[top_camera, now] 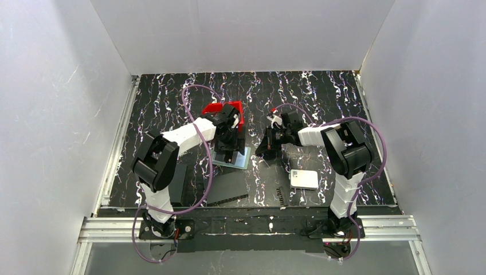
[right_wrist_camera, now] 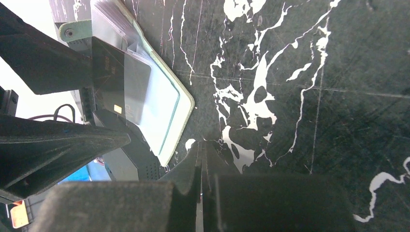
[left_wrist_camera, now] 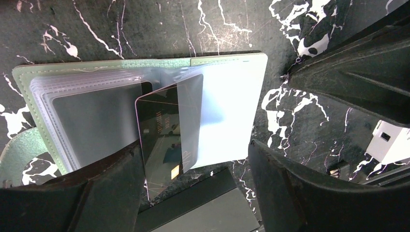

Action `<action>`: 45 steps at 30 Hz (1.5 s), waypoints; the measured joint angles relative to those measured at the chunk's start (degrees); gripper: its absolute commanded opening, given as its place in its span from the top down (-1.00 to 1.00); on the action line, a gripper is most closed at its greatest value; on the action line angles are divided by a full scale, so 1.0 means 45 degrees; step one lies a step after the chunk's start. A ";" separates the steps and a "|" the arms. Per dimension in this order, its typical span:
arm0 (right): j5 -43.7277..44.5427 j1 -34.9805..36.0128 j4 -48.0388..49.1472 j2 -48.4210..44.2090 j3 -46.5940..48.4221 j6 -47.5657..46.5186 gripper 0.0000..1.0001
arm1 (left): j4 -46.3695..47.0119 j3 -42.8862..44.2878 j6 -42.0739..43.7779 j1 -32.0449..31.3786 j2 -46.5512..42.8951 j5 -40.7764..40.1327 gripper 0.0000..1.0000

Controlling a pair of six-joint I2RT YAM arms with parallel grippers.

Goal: Put the credit cards into the card holder
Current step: Insert the credit card into the card holder.

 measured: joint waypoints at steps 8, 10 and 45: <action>-0.0044 0.0296 0.0010 -0.0087 -0.0010 0.0126 0.76 | -0.0690 0.0146 0.0340 0.0000 -0.0306 -0.0078 -0.72; -0.0092 0.0539 0.0223 -0.0248 -0.0078 0.0418 0.73 | -0.0840 0.0291 0.0447 0.0005 -0.0355 -0.0073 -0.73; 0.0107 0.1579 0.2365 0.0097 -0.0559 0.2317 0.60 | 0.0947 -0.0437 -0.0306 0.0272 0.0170 0.2807 -0.64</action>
